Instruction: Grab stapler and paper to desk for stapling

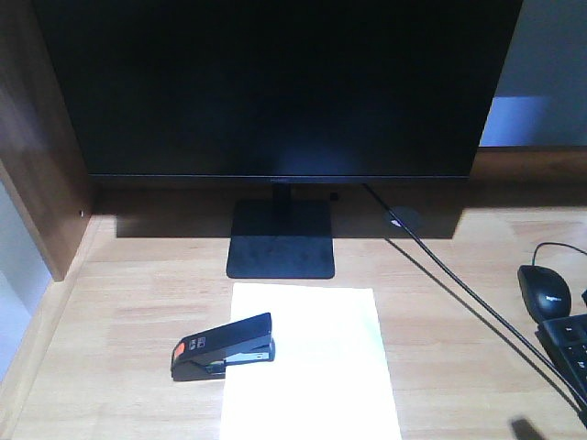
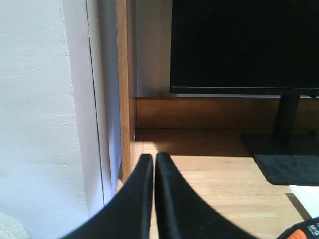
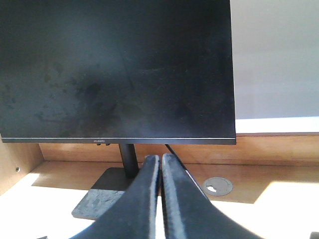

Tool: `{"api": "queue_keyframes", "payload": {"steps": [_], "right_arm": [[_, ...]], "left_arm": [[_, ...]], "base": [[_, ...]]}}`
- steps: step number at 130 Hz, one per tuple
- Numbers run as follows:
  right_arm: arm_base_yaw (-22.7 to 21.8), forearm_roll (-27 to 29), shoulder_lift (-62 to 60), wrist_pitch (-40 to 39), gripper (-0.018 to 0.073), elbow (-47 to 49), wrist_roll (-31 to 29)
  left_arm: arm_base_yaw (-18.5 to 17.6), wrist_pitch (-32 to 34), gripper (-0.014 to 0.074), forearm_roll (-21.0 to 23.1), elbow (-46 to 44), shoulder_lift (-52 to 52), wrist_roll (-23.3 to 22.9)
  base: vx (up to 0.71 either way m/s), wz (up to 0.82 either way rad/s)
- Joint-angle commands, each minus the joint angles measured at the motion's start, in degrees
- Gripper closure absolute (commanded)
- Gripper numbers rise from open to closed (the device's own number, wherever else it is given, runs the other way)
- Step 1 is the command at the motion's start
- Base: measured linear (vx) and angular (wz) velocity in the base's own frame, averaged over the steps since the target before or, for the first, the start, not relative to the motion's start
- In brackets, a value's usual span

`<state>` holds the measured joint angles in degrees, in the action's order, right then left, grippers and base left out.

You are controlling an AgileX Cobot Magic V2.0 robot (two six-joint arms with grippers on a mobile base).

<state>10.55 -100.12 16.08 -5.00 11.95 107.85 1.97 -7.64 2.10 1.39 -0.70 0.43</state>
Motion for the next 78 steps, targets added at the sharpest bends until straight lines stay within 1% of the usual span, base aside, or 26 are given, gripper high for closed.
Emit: {"api": "queue_keyframes", "payload": {"steps": [1, 78], "right_arm": [[-0.04, -2.96, 0.32, 1.43, 0.0565, 1.54, -0.63], [-0.04, -2.96, 0.32, 1.44, 0.0565, 1.54, -0.63]], "left_arm": [[0.08, 4.11, 0.0603, 0.47, 0.61, -0.93, -0.43], [0.08, 4.11, 0.0603, 0.47, 0.61, -0.93, -0.43]], "base": [[0.00, 0.00], [0.00, 0.00]]}}
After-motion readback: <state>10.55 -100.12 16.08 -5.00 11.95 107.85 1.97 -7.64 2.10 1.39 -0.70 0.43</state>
